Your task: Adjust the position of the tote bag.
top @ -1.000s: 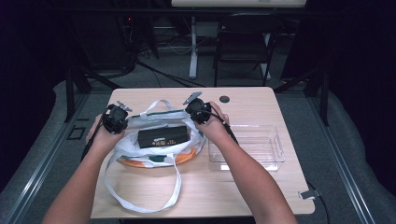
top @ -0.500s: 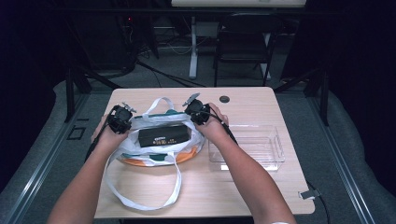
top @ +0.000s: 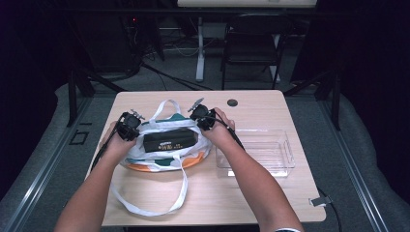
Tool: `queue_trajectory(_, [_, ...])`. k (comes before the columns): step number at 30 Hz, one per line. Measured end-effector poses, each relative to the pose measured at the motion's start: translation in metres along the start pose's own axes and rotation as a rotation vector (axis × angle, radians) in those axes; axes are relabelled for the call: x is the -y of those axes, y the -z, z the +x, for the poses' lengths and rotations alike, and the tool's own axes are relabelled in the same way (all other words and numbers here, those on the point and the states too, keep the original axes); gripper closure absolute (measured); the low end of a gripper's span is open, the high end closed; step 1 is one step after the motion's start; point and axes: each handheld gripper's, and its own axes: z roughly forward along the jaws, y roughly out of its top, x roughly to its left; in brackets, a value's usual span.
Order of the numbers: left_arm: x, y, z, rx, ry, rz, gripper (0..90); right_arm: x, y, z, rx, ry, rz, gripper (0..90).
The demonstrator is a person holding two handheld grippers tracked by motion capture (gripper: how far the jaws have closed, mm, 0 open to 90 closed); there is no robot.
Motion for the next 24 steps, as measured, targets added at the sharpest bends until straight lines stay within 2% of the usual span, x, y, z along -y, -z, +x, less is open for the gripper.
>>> queue_trajectory(9, [0.001, -0.006, -0.003, 0.006, -0.010, 0.014, 85.0, 0.001, -0.009, 0.002, 0.001, 0.016, 0.055, 81.0])
queue_trajectory(12, [0.001, -0.003, -0.003, 0.000, -0.007, 0.007, 82.4, 0.001, -0.007, 0.002, 0.006, 0.017, 0.050, 79.3])
queue_trajectory(13, [0.001, 0.001, -0.001, 0.004, -0.007, -0.003, 79.7, 0.002, -0.004, 0.002, 0.002, 0.000, 0.017, 78.0])
queue_trajectory(15, [0.001, 0.004, -0.001, 0.007, 0.005, -0.014, 78.2, 0.001, 0.000, 0.000, -0.001, 0.001, 0.014, 77.3])
queue_trajectory(17, [0.003, 0.014, 0.002, 0.005, 0.009, -0.047, 72.3, 0.001, 0.011, -0.002, -0.016, -0.030, -0.045, 72.1])
queue_trajectory(18, [0.003, 0.014, 0.002, 0.005, 0.009, -0.047, 70.2, 0.001, 0.015, -0.001, -0.017, -0.035, -0.072, 72.0])
queue_trajectory(20, [0.004, 0.020, 0.003, 0.010, 0.018, -0.065, 68.0, 0.001, 0.020, -0.001, -0.020, -0.032, -0.088, 71.8])
queue_trajectory(22, [0.007, 0.029, 0.004, 0.020, 0.027, -0.094, 65.8, 0.000, 0.034, 0.003, -0.023, -0.018, -0.142, 68.1])
queue_trajectory(24, [0.007, 0.032, 0.004, 0.031, 0.032, -0.108, 64.4, 0.000, 0.038, 0.004, -0.017, -0.003, -0.152, 67.2])
